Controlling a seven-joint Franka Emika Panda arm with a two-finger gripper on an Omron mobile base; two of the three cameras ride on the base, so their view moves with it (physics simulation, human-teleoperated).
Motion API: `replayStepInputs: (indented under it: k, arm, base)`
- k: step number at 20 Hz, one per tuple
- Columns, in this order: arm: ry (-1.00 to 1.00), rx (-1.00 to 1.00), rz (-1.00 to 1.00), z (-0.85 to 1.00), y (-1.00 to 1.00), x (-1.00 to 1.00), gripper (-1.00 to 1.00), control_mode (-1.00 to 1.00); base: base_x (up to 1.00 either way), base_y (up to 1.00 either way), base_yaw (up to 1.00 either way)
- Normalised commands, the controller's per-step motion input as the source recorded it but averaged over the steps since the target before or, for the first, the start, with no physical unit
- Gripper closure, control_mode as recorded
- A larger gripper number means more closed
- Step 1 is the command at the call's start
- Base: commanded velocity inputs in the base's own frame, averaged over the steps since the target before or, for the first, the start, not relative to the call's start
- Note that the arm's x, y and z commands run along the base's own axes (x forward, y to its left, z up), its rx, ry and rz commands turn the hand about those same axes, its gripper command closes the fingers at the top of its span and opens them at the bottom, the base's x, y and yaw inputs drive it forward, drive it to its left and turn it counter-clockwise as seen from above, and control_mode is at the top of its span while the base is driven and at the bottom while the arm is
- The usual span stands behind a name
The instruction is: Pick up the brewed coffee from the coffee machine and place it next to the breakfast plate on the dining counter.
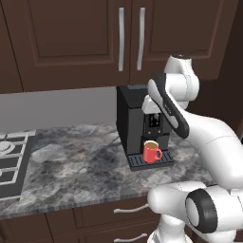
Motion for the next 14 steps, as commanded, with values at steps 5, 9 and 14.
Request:
replayStepInputs:
  k: [5, 9, 14]
  arm:
    - [-0.07, 0.0, 0.06, -0.39, 0.0, -0.16, -1.0, -1.0]
    - [-0.18, 0.0, 0.24, -0.88, -0.16, -0.28, -1.0, -1.0]
    - [-0.21, -0.02, 0.17, -0.79, -0.1, -0.08, -1.0, -1.0]
  base:
    - [0.0, 0.0, 0.0]
    - [0.0, 0.0, 0.0]
    - [0.0, 0.0, 0.0]
